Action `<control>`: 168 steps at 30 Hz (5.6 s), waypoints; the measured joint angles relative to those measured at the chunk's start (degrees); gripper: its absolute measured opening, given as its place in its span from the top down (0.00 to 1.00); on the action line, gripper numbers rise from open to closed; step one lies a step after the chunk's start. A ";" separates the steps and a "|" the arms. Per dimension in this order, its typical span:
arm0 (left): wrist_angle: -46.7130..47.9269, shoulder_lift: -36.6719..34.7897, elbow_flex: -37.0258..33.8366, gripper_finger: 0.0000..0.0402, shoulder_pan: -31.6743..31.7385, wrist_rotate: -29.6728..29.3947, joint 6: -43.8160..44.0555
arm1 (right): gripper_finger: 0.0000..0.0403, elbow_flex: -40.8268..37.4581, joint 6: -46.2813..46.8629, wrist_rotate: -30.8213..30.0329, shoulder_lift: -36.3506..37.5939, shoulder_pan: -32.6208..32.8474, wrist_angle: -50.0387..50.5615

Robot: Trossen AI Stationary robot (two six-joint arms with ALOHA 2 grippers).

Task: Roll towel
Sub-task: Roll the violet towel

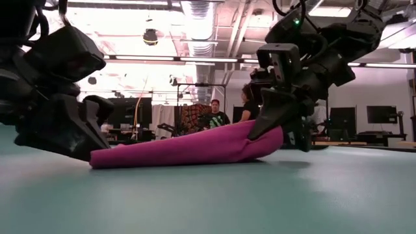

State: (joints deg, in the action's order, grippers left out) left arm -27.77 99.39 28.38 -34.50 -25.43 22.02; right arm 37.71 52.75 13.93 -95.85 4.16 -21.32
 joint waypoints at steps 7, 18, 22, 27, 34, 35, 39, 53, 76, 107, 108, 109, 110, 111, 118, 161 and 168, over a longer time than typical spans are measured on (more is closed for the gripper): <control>2.63 -8.75 -0.29 1.00 -1.11 3.65 0.45 | 0.96 -0.01 3.45 0.27 0.04 -1.62 3.67; 3.19 -15.36 0.13 1.00 -1.46 -2.70 -7.02 | 0.96 -0.01 6.99 3.81 0.06 -3.26 2.98; 5.31 -10.85 4.08 1.00 -3.23 -5.60 -14.22 | 0.96 -0.01 7.02 4.27 0.06 -3.61 3.14; 13.33 -4.08 11.60 1.00 -5.18 -8.64 -18.89 | 0.96 0.01 7.43 5.68 0.06 -3.96 3.28; 21.88 0.10 16.72 1.00 -4.78 -12.35 -20.51 | 0.96 0.01 8.69 7.36 0.06 -3.96 2.86; 21.86 0.13 16.76 1.00 -4.66 -12.96 -20.55 | 0.96 0.01 8.51 7.73 0.06 -3.96 2.70; 22.29 0.13 16.44 1.00 -4.07 -16.35 -20.48 | 0.96 0.05 7.46 8.59 0.06 -3.96 2.15; 20.54 0.12 17.14 1.00 -5.41 -17.34 -24.02 | 0.96 0.05 7.01 8.62 0.06 -3.96 2.04; 24.62 5.22 17.22 1.00 -5.80 -24.91 -22.54 | 0.96 0.05 8.09 9.19 0.06 -3.39 1.51; 23.64 3.28 16.94 1.00 1.88 -28.58 -29.48 | 0.96 0.05 12.81 6.88 0.08 -2.99 -3.71; 23.53 2.49 16.94 1.00 1.85 -28.59 -29.54 | 0.96 0.05 12.81 6.71 0.08 -2.97 -3.25; 23.50 1.68 16.96 1.00 1.84 -28.57 -29.78 | 0.96 0.05 12.88 6.29 0.08 -2.97 -2.54; 23.50 0.99 16.96 1.00 1.81 -28.54 -30.07 | 0.96 0.03 13.11 5.79 0.08 -2.97 -2.01; 23.56 0.24 16.96 1.00 1.79 -28.19 -30.59 | 0.96 0.03 13.49 5.39 0.08 -2.92 -1.94; 23.32 -2.75 17.05 1.00 4.06 -13.47 -30.86 | 0.96 0.03 16.98 1.43 0.08 -0.92 -1.35; 2.69 -6.17 4.61 1.00 29.38 13.99 -62.76 | 0.96 0.03 15.76 -1.11 0.06 4.26 1.47; 4.34 -5.09 4.61 1.00 31.17 15.62 -60.65 | 0.96 0.03 15.69 -1.08 0.06 4.80 1.40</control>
State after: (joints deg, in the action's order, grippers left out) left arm -23.43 94.30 32.99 -3.33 -9.81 -38.63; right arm 37.74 68.45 12.85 -95.79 8.97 -19.92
